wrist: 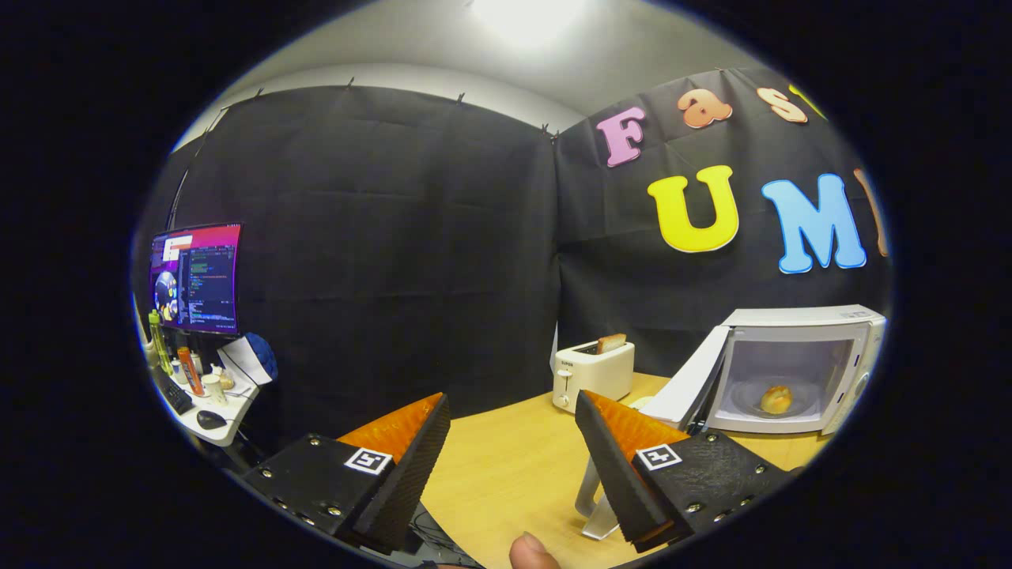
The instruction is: Open the microwave, put the food inside, and close the microwave door.
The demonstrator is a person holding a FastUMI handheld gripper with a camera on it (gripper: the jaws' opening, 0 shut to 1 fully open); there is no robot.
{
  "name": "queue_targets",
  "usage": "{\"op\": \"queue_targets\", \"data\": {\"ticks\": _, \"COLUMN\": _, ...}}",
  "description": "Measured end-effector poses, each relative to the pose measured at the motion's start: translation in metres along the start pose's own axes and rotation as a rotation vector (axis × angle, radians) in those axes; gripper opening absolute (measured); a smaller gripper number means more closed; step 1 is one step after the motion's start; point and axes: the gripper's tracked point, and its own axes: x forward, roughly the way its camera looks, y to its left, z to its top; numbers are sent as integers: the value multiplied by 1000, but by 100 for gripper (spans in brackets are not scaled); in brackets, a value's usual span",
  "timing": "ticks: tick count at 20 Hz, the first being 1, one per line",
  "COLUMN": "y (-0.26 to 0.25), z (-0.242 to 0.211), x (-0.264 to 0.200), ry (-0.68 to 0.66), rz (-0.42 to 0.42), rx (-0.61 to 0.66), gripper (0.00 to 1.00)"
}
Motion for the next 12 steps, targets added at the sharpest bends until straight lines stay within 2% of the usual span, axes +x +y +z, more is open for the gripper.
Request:
{"op": "queue_targets", "data": {"ticks": 4, "y": -15, "z": -31, "x": 24, "ry": 48, "rz": -74, "rx": -128, "gripper": 86}}
{"op": "queue_targets", "data": {"ticks": 5, "y": -16, "z": -40, "x": 27, "ry": 57, "rz": -79, "rx": -143, "gripper": 78}}
{"op": "queue_targets", "data": {"ticks": 7, "y": -15, "z": -50, "x": 30, "ry": 69, "rz": -74, "rx": -163, "gripper": 69}}
{"op": "queue_targets", "data": {"ticks": 8, "y": -16, "z": -52, "x": 33, "ry": 68, "rz": -81, "rx": -181, "gripper": 69}}
{"op": "queue_targets", "data": {"ticks": 9, "y": -26, "z": -49, "x": 32, "ry": 61, "rz": -123, "rx": -203, "gripper": 66}}
{"op": "queue_targets", "data": {"ticks": 10, "y": -28, "z": -50, "x": 31, "ry": 59, "rz": -134, "rx": -208, "gripper": 59}}
{"op": "queue_targets", "data": {"ticks": 11, "y": -29, "z": -52, "x": 32, "ry": 67, "rz": -133, "rx": -200, "gripper": 46}}
{"op": "queue_targets", "data": {"ticks": 12, "y": -29, "z": -57, "x": 33, "ry": 83, "rz": -135, "rx": -184, "gripper": 46}}
